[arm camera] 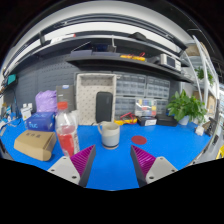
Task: Pour water
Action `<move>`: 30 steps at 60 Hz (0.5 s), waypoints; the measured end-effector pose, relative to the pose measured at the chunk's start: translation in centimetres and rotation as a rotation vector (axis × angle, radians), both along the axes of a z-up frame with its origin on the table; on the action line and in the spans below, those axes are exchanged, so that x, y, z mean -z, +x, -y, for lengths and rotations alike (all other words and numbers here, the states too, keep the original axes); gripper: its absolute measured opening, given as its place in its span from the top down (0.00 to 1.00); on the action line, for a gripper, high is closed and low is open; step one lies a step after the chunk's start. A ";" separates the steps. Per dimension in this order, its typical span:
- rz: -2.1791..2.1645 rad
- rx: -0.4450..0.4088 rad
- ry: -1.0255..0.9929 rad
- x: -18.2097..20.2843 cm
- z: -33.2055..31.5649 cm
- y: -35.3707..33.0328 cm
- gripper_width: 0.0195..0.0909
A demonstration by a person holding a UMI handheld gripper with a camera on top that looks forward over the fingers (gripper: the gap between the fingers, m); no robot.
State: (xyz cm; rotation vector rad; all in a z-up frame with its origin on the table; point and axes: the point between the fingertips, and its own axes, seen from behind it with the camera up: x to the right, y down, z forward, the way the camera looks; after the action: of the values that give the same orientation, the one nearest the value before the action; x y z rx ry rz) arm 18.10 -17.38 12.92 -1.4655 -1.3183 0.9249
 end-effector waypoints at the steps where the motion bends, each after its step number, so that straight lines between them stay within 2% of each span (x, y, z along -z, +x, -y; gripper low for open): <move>1: 0.001 -0.012 0.004 0.5 0.6 0.1 0.29; 7: 0.028 -0.085 -0.013 2.4 5.2 0.5 0.28; 8: 0.036 -0.102 -0.016 2.0 4.0 0.5 0.28; 11: 0.041 -0.124 -0.020 3.3 8.0 0.5 0.28; 19: 0.042 -0.191 -0.034 4.0 11.9 -0.3 0.28; 30: 0.020 -0.203 -0.059 4.0 13.8 -4.0 0.28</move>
State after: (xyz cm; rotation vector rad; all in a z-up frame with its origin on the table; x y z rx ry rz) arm 14.07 -31.18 8.93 -1.4068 -1.4865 1.0905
